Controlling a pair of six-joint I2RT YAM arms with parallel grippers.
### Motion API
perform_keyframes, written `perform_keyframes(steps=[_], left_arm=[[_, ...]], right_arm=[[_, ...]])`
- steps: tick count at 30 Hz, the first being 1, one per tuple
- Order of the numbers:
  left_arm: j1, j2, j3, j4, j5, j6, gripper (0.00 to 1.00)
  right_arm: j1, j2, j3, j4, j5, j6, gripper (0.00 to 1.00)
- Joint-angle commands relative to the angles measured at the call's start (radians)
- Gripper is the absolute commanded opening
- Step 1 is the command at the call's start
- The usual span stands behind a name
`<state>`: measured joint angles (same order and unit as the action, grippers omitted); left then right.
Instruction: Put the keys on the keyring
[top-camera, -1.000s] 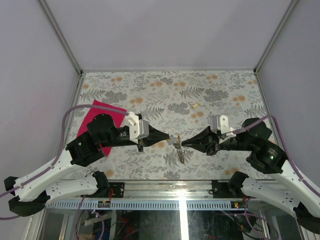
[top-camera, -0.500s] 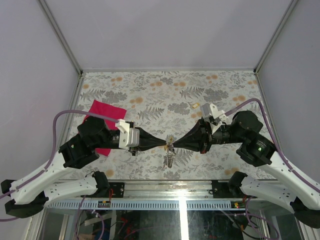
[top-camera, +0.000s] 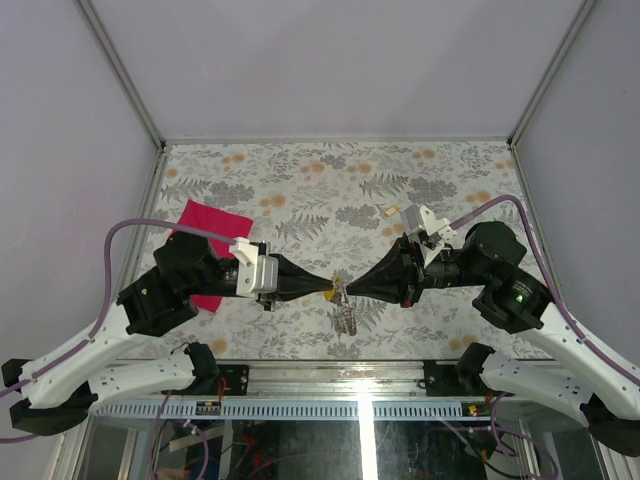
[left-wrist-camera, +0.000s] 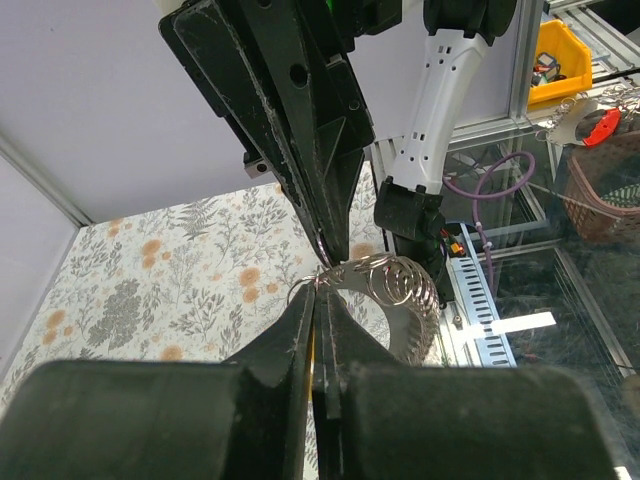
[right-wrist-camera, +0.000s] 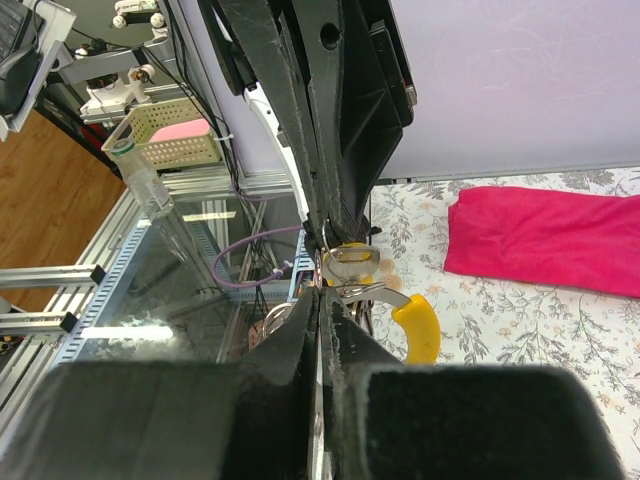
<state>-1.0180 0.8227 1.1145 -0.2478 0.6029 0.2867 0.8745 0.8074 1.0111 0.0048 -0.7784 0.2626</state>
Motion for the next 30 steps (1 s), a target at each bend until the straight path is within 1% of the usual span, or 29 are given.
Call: perform_keyframes(steps=[1, 22, 30], left_arm=[[0.005, 0.0, 0.034, 0.01, 0.017, 0.007, 0.0], [0.006, 0.01, 0.04, -0.005, 0.045, 0.015, 0.0], [0.005, 0.013, 0.038, -0.002, 0.021, 0.008, 0.0]], right_arm=[[0.004, -0.004, 0.042, 0.038, 0.004, 0.006, 0.0], [0.006, -0.051, 0.014, 0.063, 0.162, 0.037, 0.0], [0.005, -0.076, -0.026, 0.146, 0.197, 0.086, 0.0]])
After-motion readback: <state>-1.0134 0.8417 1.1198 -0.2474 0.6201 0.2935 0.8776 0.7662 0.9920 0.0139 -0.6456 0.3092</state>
